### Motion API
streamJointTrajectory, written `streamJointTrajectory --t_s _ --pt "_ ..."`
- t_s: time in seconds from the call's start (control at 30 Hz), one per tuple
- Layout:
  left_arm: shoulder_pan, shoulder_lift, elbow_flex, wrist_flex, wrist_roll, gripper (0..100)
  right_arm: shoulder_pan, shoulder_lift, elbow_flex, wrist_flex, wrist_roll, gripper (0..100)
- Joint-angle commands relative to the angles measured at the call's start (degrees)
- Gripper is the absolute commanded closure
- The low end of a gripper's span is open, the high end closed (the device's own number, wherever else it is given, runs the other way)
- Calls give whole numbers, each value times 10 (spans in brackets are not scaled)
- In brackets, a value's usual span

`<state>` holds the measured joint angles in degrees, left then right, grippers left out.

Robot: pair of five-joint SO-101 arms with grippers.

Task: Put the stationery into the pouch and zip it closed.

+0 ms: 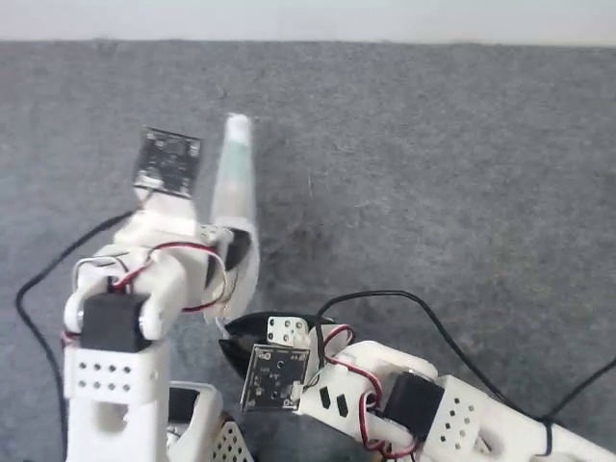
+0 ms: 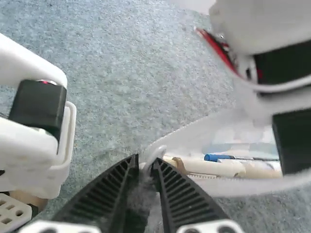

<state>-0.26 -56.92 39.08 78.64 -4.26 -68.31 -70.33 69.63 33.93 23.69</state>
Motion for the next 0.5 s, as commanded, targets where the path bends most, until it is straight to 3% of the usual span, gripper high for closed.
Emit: streamJointTrajectory --t_s 0.0,0.47 --pt "47 -16 -61 56 -33 720 -10 -20 -15 1 8 992" --pt "55 -17 -107 133 -119 724 -8 -20 -15 1 9 992"
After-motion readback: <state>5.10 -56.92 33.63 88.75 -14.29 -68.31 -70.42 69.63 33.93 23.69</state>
